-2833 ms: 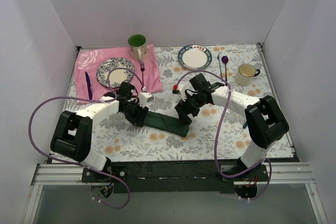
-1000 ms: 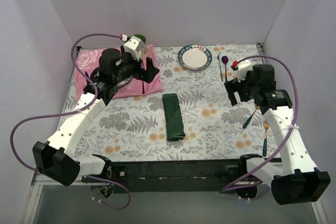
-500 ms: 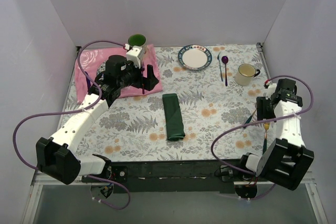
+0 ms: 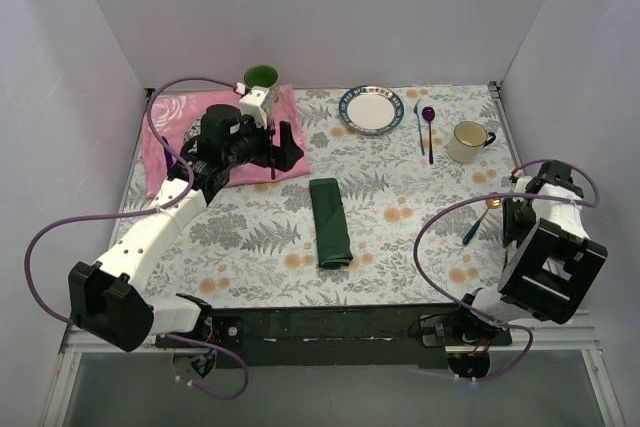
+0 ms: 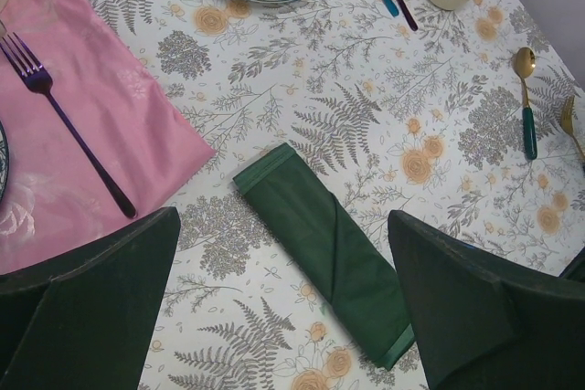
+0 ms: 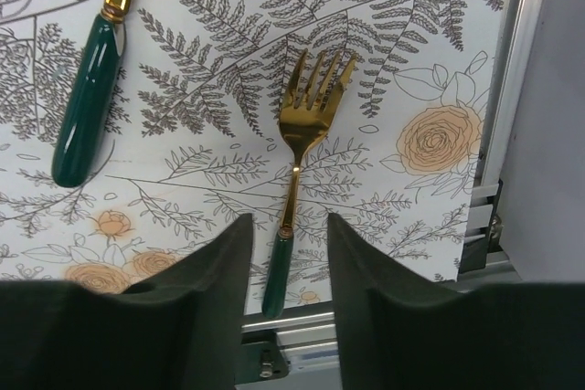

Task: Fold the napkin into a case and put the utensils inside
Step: Pick up the fork from the corner of the board.

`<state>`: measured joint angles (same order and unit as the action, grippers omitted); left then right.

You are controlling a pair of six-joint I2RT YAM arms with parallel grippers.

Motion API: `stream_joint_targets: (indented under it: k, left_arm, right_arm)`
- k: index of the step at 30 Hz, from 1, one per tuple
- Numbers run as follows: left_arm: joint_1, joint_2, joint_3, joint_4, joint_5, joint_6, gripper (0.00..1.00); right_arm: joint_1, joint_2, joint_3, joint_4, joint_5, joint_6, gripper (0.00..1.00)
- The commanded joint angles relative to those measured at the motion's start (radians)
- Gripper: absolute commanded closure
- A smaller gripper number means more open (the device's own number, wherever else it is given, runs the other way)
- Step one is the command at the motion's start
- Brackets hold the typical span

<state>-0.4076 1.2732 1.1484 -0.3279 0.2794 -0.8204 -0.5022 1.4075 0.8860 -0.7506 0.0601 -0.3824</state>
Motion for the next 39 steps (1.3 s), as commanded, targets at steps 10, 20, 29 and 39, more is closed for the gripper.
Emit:
stream_joint_targets:
  k: [10, 20, 29, 39]
  left_arm:
    - [0.006, -0.009, -0.007, 0.047, 0.009, 0.003, 0.02]
    - [0.006, -0.020, -0.027, 0.056, 0.010, 0.003, 0.02]
    - [0.006, -0.026, -0.038, 0.058, 0.004, 0.010, 0.02]
    - [0.006, -0.029, -0.041, 0.059, -0.003, 0.015, 0.02]
  right_arm:
    - [-0.059, 0.031, -0.073, -0.004, -0.009, -0.136, 0.60]
    - [-0.059, 0.085, -0.065, 0.053, -0.011, -0.128, 0.59]
    - [-0.059, 0.104, -0.050, 0.074, -0.036, -0.104, 0.65]
    - [-0.065, 0.048, -0.018, 0.034, -0.022, -0.055, 0.99]
